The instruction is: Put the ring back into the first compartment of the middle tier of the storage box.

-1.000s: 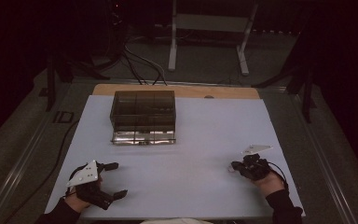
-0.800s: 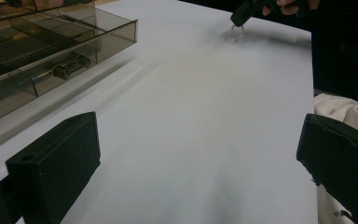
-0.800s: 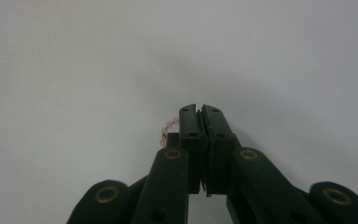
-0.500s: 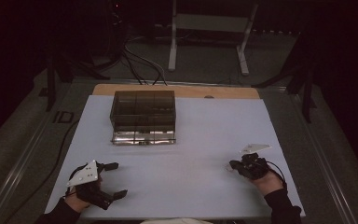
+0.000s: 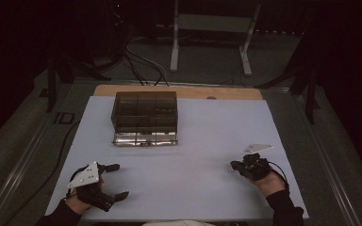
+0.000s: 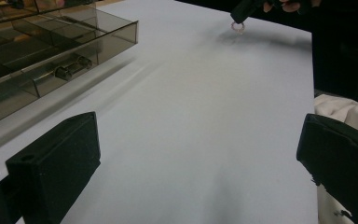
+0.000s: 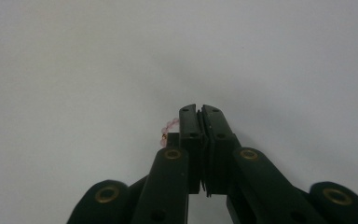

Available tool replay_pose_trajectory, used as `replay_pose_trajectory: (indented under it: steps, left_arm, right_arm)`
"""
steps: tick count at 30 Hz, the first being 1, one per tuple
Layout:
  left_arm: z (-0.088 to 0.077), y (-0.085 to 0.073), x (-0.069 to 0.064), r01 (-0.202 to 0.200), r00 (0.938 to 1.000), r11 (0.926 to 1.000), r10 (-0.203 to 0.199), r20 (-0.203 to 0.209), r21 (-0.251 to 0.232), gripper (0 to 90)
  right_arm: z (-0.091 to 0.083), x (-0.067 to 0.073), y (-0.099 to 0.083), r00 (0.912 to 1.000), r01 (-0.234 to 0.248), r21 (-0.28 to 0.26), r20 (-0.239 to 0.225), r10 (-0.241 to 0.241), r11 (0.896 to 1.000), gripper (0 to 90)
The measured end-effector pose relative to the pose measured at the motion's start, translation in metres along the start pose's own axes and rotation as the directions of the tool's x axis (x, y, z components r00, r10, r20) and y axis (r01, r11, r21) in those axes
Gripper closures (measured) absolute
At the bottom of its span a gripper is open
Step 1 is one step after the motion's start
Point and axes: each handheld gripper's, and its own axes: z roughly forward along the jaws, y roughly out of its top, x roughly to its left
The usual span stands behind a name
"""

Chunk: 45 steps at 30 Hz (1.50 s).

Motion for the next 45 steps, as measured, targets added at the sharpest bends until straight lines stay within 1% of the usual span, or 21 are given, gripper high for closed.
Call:
replay_pose_trajectory:
  steps: [8,17,28,35,45]
  left_arm:
    - [0.000,0.000,0.000,-0.003,1.0000,1.0000,0.003,0.000,0.003,1.0]
    - [0.000,0.000,0.000,-0.005,1.0000,1.0000,0.005,-0.001,0.004,1.0]
    - [0.000,0.000,0.000,-0.004,1.0000,1.0000,0.004,0.001,0.003,0.9]
    - [0.000,0.000,0.000,-0.004,1.0000,1.0000,0.004,0.000,0.005,1.0]
    - [0.000,0.000,0.000,-0.004,1.0000,1.0000,0.004,0.002,0.003,1.0]
  right_arm:
    - [0.002,0.002,0.005,1.0000,0.004,-0.001,-0.001,-0.004,1.000,88.8]
    - [0.003,0.006,0.013,0.9996,0.023,-0.006,-0.014,-0.023,1.000,88.8]
    - [0.005,0.012,0.025,0.9988,0.045,-0.014,-0.016,-0.046,0.999,88.8]
    - [0.004,0.016,0.039,0.9974,0.069,-0.032,-0.018,-0.070,0.997,88.8]
    - [0.006,0.022,0.053,0.9951,0.094,-0.041,-0.025,-0.095,0.995,88.8]
